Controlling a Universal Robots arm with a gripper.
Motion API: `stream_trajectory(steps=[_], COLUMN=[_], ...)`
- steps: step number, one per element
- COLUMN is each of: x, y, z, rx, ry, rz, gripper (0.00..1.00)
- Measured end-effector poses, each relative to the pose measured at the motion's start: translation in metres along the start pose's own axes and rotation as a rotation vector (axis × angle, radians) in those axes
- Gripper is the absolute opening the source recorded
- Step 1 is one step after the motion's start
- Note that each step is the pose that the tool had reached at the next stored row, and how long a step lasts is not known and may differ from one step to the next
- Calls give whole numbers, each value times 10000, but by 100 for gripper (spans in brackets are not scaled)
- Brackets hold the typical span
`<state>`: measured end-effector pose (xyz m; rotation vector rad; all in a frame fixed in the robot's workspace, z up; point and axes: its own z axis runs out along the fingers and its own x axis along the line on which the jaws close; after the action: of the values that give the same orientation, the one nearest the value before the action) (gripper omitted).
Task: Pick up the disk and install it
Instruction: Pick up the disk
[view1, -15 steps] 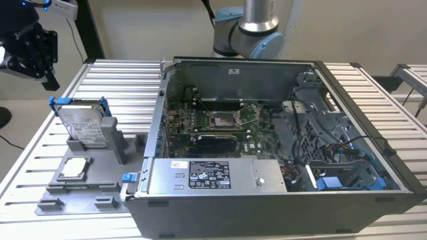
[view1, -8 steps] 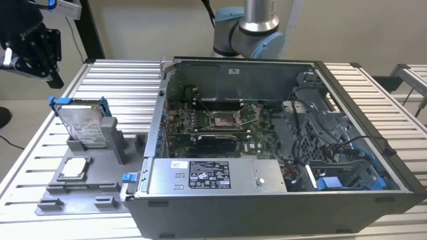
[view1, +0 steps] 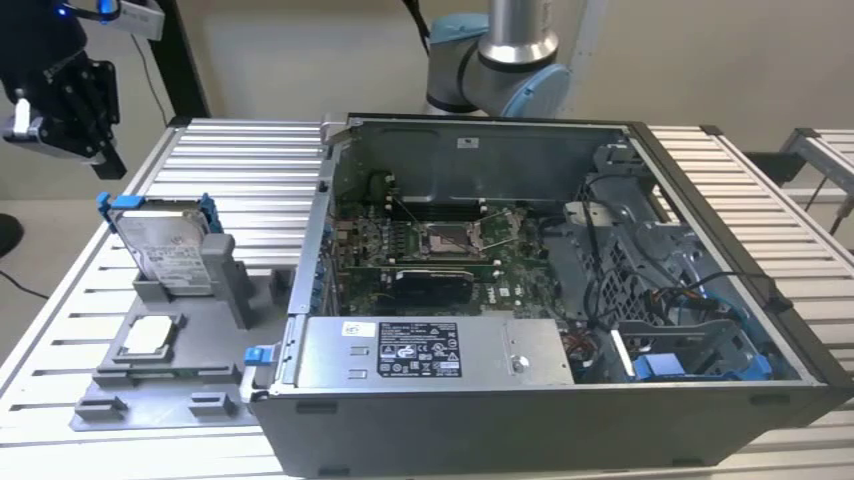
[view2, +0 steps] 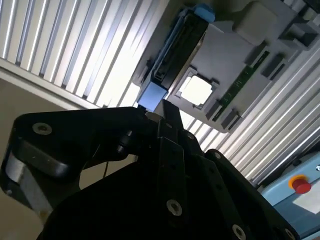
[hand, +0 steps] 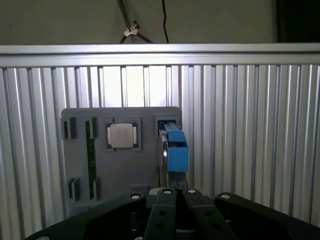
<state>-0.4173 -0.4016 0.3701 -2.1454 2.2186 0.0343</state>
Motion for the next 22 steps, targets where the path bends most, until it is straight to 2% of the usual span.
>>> stream_trajectory(steps=[2, 6, 13, 14, 22], x=[0, 0, 0, 0, 0], y=[0, 4, 3, 3, 3], z=[8, 26, 25, 25, 25], rx=[-22, -140, -143, -143, -143], ry=[1, 4, 5, 4, 7], rz=[-1, 6, 4, 4, 2], gripper=[0, 0, 0, 100, 100])
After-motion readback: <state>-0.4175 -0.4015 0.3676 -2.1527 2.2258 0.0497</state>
